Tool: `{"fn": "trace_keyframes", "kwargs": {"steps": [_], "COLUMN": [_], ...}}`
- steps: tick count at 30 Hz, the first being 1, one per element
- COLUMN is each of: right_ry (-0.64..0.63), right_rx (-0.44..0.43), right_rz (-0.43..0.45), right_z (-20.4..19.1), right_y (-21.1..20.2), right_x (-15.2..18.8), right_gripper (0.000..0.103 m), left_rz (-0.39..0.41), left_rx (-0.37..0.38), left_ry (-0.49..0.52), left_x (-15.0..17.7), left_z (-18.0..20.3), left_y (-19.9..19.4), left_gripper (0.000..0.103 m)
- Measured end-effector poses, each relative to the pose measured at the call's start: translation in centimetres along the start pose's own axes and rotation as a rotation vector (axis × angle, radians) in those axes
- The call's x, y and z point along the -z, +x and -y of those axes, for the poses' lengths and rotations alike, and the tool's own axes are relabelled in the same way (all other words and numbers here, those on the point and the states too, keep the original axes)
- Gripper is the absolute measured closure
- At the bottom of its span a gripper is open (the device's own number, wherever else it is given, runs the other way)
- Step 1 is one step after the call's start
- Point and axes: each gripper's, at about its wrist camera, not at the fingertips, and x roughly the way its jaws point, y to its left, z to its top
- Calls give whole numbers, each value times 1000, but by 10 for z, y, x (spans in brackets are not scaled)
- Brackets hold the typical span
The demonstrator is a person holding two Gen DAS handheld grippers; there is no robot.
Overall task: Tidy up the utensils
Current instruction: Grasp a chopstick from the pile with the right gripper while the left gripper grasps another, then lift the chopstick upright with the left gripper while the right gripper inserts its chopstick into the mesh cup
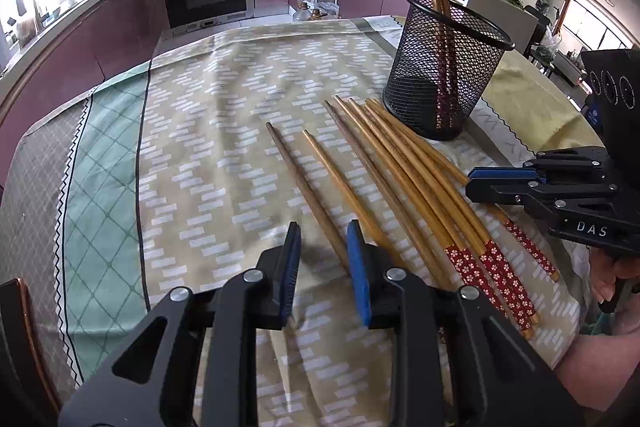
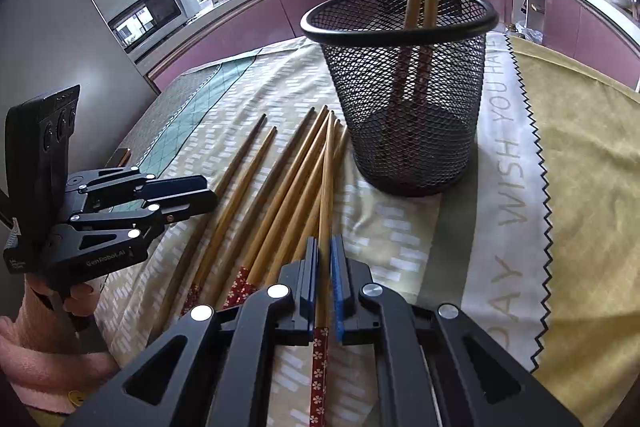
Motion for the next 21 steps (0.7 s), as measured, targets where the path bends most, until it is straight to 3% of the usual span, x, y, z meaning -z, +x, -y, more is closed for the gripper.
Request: {"fn": "trace_keyframes", "kwargs": {"steps": [3, 10, 13, 15, 21], "right_ry": [-14, -77, -78, -61, -46], "right_rx": [27, 83, 82, 77, 56], "right_rz": [-3, -19, -17, -12, 13], "right_z": [0, -7, -9, -7, -7], "right_y": [1, 9, 13, 14, 8], "right_x": [-3, -11, -15, -16, -14], "right_gripper": [95, 94, 94, 95, 96], "left_rz": [-8, -26, -25, -23, -7], "left_rx": [-13, -29, -43, -38, -45], "left_ry": [-8, 9, 12, 0, -29], "left_x": [-2, -8, -12, -13, -11], "left_z": [-3, -1, 2, 2, 5], "left_y": [2, 11, 14, 15, 12], "left_gripper": [65, 65, 72, 86, 92]}}
